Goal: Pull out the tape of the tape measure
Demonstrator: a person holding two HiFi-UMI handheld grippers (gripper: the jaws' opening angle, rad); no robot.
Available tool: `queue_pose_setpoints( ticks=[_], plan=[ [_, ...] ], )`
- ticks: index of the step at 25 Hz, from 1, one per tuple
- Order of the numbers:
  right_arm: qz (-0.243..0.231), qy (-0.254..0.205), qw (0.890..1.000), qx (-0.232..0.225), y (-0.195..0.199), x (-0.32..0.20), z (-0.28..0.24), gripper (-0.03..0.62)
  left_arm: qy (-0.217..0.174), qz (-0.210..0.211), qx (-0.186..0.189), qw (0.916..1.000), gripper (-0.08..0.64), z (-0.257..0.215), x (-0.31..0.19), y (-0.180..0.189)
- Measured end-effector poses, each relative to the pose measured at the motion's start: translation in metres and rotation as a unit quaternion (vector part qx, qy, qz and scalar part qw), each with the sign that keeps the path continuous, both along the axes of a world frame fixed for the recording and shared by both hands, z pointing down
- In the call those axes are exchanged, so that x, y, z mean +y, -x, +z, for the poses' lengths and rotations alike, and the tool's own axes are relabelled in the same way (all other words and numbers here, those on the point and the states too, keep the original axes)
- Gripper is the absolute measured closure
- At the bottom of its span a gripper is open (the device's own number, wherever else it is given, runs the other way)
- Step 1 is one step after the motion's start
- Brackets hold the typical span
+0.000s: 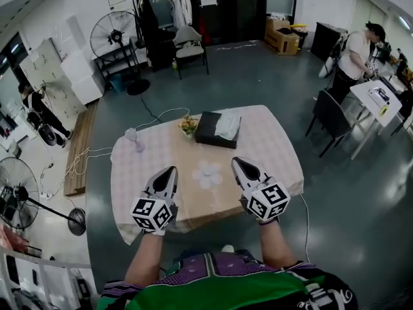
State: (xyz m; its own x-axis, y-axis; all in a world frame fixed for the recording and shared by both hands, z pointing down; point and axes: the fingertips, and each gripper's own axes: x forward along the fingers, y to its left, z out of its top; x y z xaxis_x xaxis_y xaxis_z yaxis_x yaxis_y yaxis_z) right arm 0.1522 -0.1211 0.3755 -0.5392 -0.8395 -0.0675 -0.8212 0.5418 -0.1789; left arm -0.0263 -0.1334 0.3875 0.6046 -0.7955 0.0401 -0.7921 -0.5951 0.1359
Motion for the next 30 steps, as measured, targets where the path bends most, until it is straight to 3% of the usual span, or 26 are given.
queue_pose_setpoints(
  ticks=[4,18,25,30],
  plan=[
    [0.012,-0.022,1.000,-0.001,0.009,-0.016,-0.012,0.584,-0.006,0.008,0.005,0.9999,0.538,-0.003,-0.017,0.010],
    [0.028,-0.017,0.999,0.040,0.068,-0.068,-0.030,0.575,-0.020,0.011,0.031,0.9993,0.537,-0.018,-0.068,0.067],
    [-0.006,-0.021,0.999,0.049,0.094,-0.074,-0.026,0.364,-0.034,0.025,0.039,0.9984,0.528,-0.019,-0.081,0.081],
    [-0.004,-0.018,0.998,0.066,0.105,-0.077,-0.019,0.296,-0.040,0.087,0.057,0.9938,0.271,-0.017,-0.083,0.075]
  ],
)
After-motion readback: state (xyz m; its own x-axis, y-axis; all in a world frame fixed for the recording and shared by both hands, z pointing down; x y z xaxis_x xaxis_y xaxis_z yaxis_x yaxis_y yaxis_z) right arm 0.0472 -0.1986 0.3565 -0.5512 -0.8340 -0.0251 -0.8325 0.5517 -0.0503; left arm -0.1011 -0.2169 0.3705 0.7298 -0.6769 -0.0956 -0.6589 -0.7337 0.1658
